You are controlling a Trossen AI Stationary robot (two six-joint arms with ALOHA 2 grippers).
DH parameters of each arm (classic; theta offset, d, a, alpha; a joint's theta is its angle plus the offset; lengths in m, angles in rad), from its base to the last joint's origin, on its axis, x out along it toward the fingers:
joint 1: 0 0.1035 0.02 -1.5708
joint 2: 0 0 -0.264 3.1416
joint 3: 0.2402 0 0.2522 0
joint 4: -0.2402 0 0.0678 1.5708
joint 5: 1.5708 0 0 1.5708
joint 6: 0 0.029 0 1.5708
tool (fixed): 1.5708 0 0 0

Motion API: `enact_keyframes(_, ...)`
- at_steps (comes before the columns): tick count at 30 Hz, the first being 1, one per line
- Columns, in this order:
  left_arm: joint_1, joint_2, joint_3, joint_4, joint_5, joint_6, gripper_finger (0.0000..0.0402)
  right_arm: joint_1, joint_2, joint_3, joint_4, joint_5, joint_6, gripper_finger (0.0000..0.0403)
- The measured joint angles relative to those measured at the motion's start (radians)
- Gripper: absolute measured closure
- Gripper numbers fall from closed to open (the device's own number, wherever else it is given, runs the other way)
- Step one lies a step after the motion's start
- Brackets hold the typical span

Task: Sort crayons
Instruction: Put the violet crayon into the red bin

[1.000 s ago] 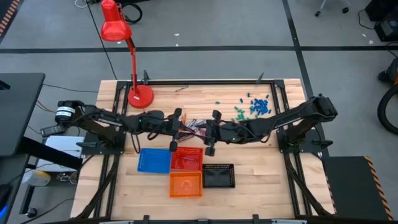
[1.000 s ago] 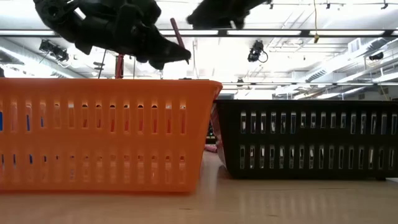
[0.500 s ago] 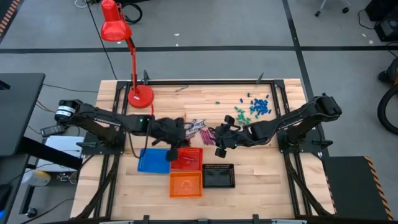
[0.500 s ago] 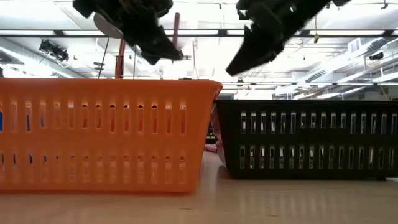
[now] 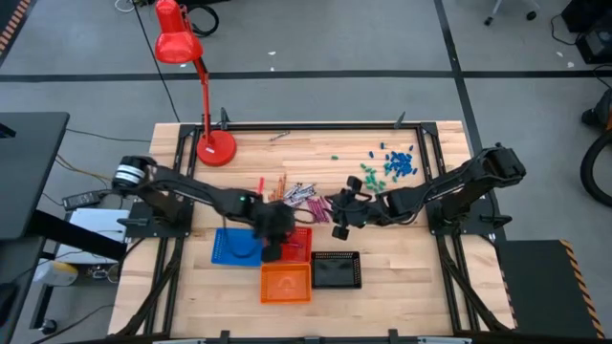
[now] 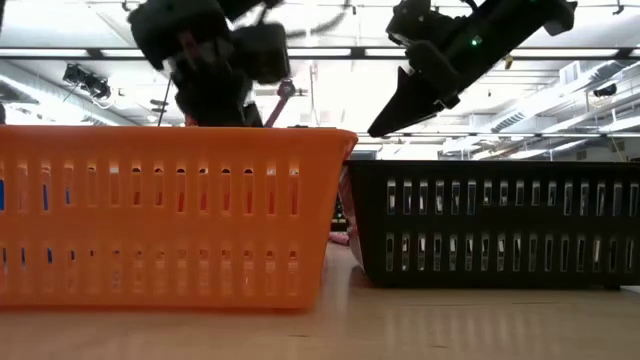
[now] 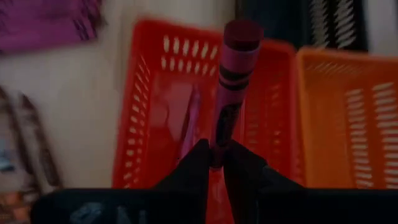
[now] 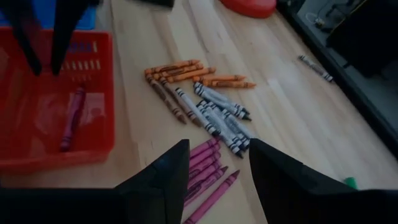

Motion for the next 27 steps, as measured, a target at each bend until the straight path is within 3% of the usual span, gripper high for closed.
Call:
enact_keyframes(7, 0.000, 0.174, 0.156, -0.215, 0.031, 0.026, 0.0356, -0.027, -0.013, 0.000, 0.025, -0.001, -0.050, 0.0232)
enact_keyframes(15, 0.000, 0.247, 0.201, -0.266, 0.037, 0.040, 0.0351, -0.044, -0.013, 0.000, 0.028, -0.009, -0.074, 0.0232)
enact_keyframes(22, 0.002, 0.243, 0.208, -0.272, 0.014, 0.058, 0.0288, -0.045, -0.013, 0.000, 0.028, -0.024, -0.077, 0.0232)
enact_keyframes(27, 0.007, 0.240, 0.291, -0.374, 0.008, 0.108, 0.0261, -0.045, -0.024, 0.000, -0.037, -0.006, -0.071, 0.0232)
